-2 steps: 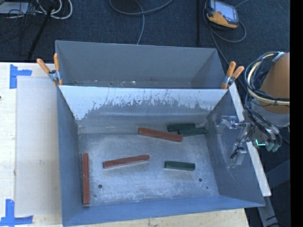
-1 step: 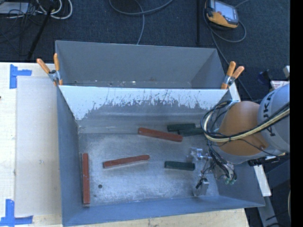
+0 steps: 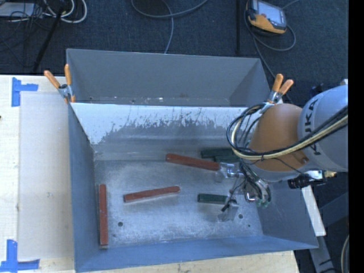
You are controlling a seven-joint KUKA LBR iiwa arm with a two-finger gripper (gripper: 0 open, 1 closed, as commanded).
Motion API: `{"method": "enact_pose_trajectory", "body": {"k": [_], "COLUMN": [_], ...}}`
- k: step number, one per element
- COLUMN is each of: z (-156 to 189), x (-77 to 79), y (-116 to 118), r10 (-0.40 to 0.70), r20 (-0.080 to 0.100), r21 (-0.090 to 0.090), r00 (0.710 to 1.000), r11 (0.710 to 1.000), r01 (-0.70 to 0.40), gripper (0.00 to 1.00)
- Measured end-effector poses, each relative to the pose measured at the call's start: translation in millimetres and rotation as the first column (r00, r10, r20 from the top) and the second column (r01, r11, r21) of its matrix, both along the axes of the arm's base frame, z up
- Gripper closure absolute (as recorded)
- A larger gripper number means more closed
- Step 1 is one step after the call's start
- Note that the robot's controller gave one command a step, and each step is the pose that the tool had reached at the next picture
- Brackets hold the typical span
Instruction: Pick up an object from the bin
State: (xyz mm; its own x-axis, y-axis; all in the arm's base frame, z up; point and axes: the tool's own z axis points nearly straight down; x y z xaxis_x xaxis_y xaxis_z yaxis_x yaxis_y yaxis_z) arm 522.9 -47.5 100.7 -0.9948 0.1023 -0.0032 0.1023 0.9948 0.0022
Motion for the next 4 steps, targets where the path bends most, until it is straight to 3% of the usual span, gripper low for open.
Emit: {"method": "enact_pose_trajectory", "body": {"k": [1, 2, 3, 4], "z": [11.7, -32.6, -33.2, -32.7], "x": [-10.9, 0.7, 0.6, 0.9], "y": [6.2, -2.0, -1.7, -1.7], "r10": [-0.227, -0.418, -0.413, -0.411], "r20": [-0.005, -0.008, -0.005, -0.004], "r21": [-0.002, -0.003, -0.003, -0.003], "r00": [0.974, 0.909, 0.911, 0.912], "r11": [0.974, 0.909, 0.911, 0.912], "r01": [0.227, 0.418, 0.413, 0.411], "gripper": [0.0, 0.0, 0.0, 1.0]}}
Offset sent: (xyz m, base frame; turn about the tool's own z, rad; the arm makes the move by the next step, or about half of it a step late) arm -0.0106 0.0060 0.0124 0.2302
